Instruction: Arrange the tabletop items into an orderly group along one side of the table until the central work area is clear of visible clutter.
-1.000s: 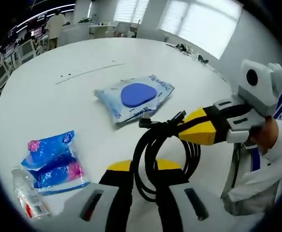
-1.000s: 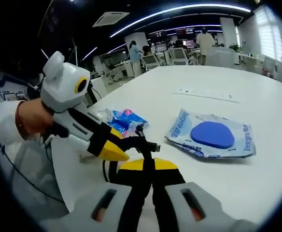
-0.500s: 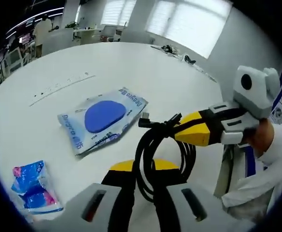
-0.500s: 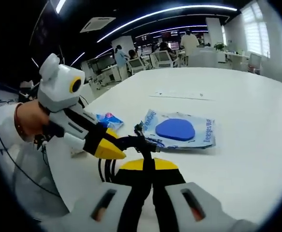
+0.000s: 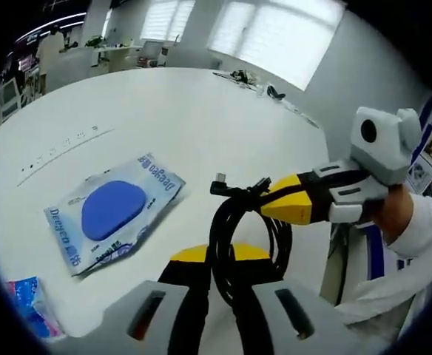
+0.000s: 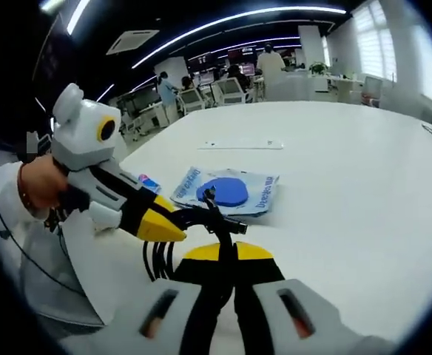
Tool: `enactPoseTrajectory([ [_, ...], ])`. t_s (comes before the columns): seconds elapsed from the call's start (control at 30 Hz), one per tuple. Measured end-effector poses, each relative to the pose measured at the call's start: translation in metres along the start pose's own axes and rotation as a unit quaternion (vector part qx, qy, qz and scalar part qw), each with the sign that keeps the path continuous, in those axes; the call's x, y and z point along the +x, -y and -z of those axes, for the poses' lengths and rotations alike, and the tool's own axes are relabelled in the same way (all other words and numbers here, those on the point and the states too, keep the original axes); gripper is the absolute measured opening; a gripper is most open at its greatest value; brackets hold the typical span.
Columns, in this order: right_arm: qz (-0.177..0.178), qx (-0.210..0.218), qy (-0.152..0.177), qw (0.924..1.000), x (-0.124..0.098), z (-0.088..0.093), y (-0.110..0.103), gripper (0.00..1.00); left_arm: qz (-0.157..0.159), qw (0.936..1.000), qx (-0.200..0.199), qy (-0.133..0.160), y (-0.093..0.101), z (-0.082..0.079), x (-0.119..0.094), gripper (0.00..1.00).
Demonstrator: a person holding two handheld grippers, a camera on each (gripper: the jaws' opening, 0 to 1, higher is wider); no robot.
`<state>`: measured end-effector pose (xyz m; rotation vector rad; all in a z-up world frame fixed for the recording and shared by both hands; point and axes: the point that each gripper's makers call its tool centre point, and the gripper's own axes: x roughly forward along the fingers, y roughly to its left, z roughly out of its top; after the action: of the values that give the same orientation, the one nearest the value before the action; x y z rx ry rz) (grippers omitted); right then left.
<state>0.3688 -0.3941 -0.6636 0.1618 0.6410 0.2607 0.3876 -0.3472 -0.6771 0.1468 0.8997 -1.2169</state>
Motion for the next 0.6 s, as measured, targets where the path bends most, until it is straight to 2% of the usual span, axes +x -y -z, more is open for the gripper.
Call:
enactPoseTrajectory([
  [0.3, 0.009, 0.010, -0.015, 0.9998, -0.007, 0.007, 0.039, 0.01, 0.015, 0.9997, -0.019, -0.006, 0.014, -0.012, 0.036, 0.05],
  [0.6, 0.012, 0.021, -0.030, 0.9993, -0.005, 0.014, 0.075, 0.02, 0.017, 0.9985, -0.051, -0.011, 0.022, -0.020, 0.069, 0.05],
])
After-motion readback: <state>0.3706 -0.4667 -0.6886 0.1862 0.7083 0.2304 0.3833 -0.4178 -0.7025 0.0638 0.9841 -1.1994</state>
